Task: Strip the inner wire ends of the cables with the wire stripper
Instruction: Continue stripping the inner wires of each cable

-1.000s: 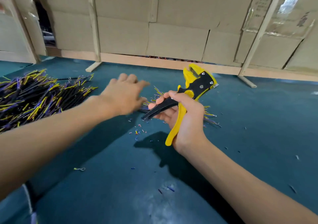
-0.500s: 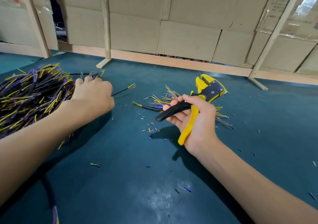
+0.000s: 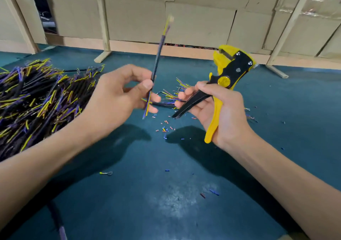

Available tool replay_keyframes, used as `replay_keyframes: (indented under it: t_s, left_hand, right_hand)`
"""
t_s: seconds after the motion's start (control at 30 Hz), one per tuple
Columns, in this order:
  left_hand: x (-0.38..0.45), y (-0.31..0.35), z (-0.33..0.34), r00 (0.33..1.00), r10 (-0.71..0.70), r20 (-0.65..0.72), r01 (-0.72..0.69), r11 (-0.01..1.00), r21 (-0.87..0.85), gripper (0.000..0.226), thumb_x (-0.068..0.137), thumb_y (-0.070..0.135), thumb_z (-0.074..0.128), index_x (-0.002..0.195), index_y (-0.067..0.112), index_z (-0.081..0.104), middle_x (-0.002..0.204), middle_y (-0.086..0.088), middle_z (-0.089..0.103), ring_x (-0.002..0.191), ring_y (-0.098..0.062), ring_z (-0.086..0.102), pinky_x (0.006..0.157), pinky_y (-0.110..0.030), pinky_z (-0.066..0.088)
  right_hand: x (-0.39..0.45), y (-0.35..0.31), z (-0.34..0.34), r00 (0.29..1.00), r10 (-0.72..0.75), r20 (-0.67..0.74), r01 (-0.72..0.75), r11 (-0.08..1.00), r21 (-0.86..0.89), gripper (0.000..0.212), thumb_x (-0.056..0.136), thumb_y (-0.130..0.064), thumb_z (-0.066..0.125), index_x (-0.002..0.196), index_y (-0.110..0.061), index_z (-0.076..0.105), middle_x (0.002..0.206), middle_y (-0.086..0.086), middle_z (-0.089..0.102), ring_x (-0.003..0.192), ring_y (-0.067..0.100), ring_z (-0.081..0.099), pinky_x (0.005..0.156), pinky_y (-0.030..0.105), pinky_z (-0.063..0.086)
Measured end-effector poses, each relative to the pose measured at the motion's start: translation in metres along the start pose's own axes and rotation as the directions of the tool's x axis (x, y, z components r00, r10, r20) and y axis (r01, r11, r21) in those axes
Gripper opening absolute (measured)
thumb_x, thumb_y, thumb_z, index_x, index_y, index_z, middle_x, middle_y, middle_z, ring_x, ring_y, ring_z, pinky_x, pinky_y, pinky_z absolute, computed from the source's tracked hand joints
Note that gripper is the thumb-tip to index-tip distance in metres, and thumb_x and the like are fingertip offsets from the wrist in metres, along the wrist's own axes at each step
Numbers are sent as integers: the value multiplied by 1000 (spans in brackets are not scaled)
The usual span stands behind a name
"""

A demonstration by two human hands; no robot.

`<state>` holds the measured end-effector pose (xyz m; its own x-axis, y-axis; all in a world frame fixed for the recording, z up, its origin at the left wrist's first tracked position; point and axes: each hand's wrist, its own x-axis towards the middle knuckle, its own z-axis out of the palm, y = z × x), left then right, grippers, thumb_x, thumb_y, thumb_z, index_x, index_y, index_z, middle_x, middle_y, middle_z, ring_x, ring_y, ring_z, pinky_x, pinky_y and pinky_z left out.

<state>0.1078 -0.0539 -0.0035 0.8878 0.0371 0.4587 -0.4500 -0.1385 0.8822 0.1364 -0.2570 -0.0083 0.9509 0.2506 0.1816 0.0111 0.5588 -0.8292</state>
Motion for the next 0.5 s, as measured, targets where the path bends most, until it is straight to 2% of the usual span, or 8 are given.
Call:
replay_keyframes:
  t_s: [0.03,0.07,0.13,0.2,0.33,0.4,0.5]
  left_hand:
    - [-2,0,5,994,-106,6,104,961,-256,7,97,5,57,101,4,62,90,-8,60,79,-22,73,67,-37,62]
    - [-2,0,9,984,-175,28,170,887,-429,8,97,6,56,100,3,63,90,-7,60,82,-24,73,70,-38,61]
    - [-1,-2,11,967,-244,67,235,765,-600,10,98,6,55,97,7,66,88,-5,63,84,-22,70,76,-39,60]
    - [0,-4,11,960,-271,72,252,722,-644,11,96,6,57,95,11,67,87,-2,65,81,-17,68,78,-38,59]
    - [1,-7,10,963,-262,70,246,734,-633,6,94,10,60,95,14,65,87,-1,65,78,-15,65,81,-36,57]
    - [0,-6,10,964,-254,79,244,725,-644,6,95,11,60,98,13,64,88,-2,65,78,-17,65,80,-35,57]
    - [-3,-5,12,961,-253,114,261,687,-678,10,94,12,61,103,14,64,92,-4,66,77,-18,66,78,-35,58]
  right_hand:
    - [-1,-1,1,1000,3,15,-2,1000,-12,5,79,-6,63,80,-2,61,77,20,66,77,37,70,75,49,61]
    - [-1,-2,1,1000,8,26,-7,1000,-27,3,80,-5,64,81,-2,61,79,20,67,77,37,70,73,48,61]
    - [-2,-2,3,999,29,38,-26,998,-65,4,85,-2,63,81,-2,62,80,20,68,76,36,70,71,47,61]
    - [-4,0,4,995,79,58,-74,993,-93,4,84,-2,64,80,-1,65,79,20,68,75,36,71,70,46,61]
    - [-11,7,10,976,173,132,-151,975,-163,6,80,-5,70,80,1,69,82,21,69,79,37,71,70,46,60]
    - [-14,10,13,974,175,146,-148,973,-175,3,78,-2,72,78,-1,69,81,23,67,78,38,71,69,46,60]
    - [-15,11,15,982,146,120,-123,976,-180,12,74,3,73,82,2,65,80,24,64,76,40,71,67,47,60]
